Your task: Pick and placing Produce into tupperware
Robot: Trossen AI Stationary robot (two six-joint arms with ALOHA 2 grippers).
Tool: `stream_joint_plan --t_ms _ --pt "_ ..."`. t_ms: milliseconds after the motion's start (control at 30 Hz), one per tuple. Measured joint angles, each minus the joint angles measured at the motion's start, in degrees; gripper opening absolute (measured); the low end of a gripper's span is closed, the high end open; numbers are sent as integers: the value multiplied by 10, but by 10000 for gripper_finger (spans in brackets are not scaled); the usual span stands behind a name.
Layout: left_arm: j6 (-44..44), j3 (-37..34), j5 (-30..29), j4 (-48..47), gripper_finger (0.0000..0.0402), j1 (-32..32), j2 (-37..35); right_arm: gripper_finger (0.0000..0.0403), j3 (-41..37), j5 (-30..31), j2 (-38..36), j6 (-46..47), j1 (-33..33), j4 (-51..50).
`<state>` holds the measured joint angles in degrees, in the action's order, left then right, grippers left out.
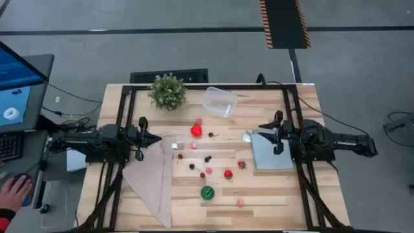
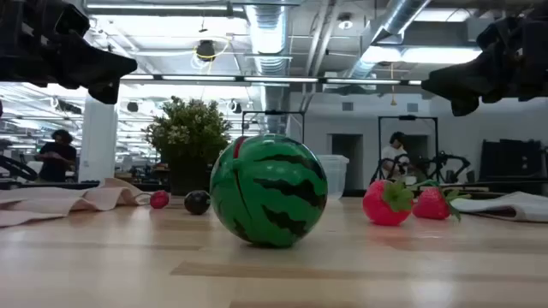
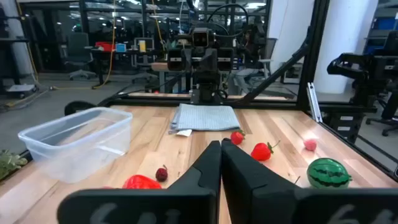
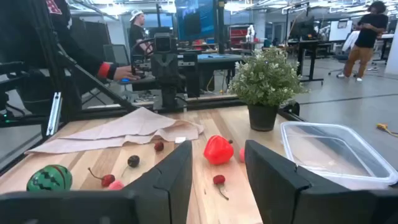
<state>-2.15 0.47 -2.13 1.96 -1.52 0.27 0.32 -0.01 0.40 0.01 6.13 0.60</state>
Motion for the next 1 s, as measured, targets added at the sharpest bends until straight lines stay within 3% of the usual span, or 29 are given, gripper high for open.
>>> stream_joint_plan --t_ms 1000 --pt "0 0 0 0 0 0 0 171 0 0 0 0 0 0"
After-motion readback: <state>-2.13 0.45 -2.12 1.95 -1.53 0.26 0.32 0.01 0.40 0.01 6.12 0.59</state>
